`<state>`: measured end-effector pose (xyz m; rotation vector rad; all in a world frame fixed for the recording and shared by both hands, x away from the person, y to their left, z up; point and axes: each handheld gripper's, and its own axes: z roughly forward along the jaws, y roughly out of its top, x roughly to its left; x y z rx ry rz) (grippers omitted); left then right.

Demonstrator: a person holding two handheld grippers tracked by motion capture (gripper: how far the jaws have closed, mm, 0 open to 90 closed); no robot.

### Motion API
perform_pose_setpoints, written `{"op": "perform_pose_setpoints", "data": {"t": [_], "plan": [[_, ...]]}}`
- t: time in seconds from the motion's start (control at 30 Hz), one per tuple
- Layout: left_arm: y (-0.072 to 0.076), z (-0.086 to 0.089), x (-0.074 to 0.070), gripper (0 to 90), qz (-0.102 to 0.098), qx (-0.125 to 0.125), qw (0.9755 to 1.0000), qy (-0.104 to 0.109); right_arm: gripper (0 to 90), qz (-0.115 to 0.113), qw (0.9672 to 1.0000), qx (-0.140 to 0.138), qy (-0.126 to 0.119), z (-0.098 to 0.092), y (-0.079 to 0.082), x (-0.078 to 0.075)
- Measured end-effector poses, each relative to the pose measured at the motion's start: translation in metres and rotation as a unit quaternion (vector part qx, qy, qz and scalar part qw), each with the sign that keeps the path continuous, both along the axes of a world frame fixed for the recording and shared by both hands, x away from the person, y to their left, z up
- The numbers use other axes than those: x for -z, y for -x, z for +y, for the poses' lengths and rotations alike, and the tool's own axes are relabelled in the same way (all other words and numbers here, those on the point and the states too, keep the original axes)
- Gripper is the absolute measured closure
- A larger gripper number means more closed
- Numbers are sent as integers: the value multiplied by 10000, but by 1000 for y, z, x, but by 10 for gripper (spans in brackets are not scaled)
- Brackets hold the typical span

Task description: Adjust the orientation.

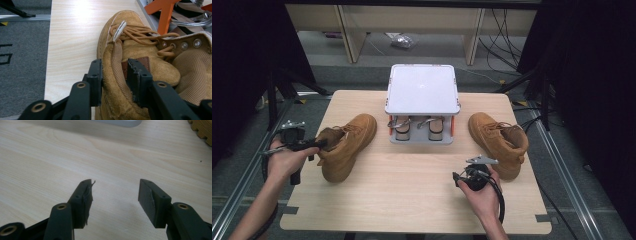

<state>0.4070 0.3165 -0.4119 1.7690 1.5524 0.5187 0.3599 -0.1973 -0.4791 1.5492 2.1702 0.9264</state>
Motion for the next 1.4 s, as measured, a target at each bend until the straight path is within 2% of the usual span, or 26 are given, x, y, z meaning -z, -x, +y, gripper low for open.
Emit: {"op": "perform_pose_setpoints", "data": {"t": [0.1, 0.13, 0.17, 0.2, 0.3, 0.4, 0.5, 0.53, 0.63, 0.73, 0.83, 0.9, 0.97, 1.03, 1.13, 1.17, 1.2, 1.23, 1.27, 1.33, 1.37, 1.4], "plan": [[0, -1, -2, 701, 70, 19, 10000, -68, 457, -22, 10000, -49, 1, -1, -1, 1], [0, -5, -3, 742, 49, 20, 9999, -100, 457, 11, 10000, 7, 1, 1, 0, 1], [0, -6, -5, 750, 141, 40, 9998, -142, 457, -104, 9999, -91, 14, -1, -2, 2], [0, -8, -6, 756, 153, 45, 9997, -166, 457, -38, 10000, -34, -33, 0, -1, 1], [0, -14, -11, 762, 245, 49, 9996, -146, 457, -71, 9999, -59, 44, -2, -1, 1], [0, -18, -13, 761, 211, 12, 9998, -33, 457, -101, 9999, -66, 38, -2, -3, 3], [-1, -25, -19, 758, 322, -10, 9995, -23, 457, -68, 9999, -69, 48, -2, -3, 3], [-1, -27, -19, 756, 298, -14, 9995, 43, 457, 5, 10000, -6, 19, 0, -2, 3], [1, -34, -21, 747, 437, -48, 9989, 135, 457, -6, 10000, 3, 50, 0, -1, 2], [4, -40, -22, 734, 555, 113, 9983, 101, 457, -99, 9999, -91, 55, -2, -3, 3], [7, -45, -19, 725, 580, 235, 9980, 71, 457, -3, 10000, -11, 51, 0, -1, 1], [8, -46, -19, 718, 662, 273, 9974, 112, 457, -114, 9999, -78, 55, 0, -2, 3], [10, -46, -17, 708, 707, 321, 9968, 180, 457, -96, 9999, -61, 70, 0, -1, 1], [12, -46, -16, 697, 662, 353, 9970, 184, 457, -121, 9999, -55, 52, -1, -2, 2], [13, -42, -14, 680, 532, 301, 9979, 232, 455, -2, 10000, 0, 21, 0, 0, 1], [13, -41, -14, 665, 466, 280, 9983, 198, 454, -1, 10000, 2, 24, 0, 0, 1], [13, -39, -15, 650, 484, 338, 9982, 62, 454, 6, 10000, 13, -1, 0, 0, 1], [12, -38, -15, 633, 355, 281, 9989, 84, 453, 12, 10000, 22, 16, 0, 0, 1], [12, -36, -16, 611, 407, 300, 9987, 73, 453, 12, 10000, 5, 36, 0, 0, 1], [10, -35, -17, 560, 249, 267, 9992, 161, 451, -101, 9999, -72, 27, -1, -2, 3], [10, -34, -19, 548, 258, 314, 9991, 135, 451, -128, 9999, -109, -11, -2, -3, 4], [9, -34, -19, 529, 147, 274, 9994, 126, 451, -59, 9999, -68, 67, -1, -1, 3]]}}
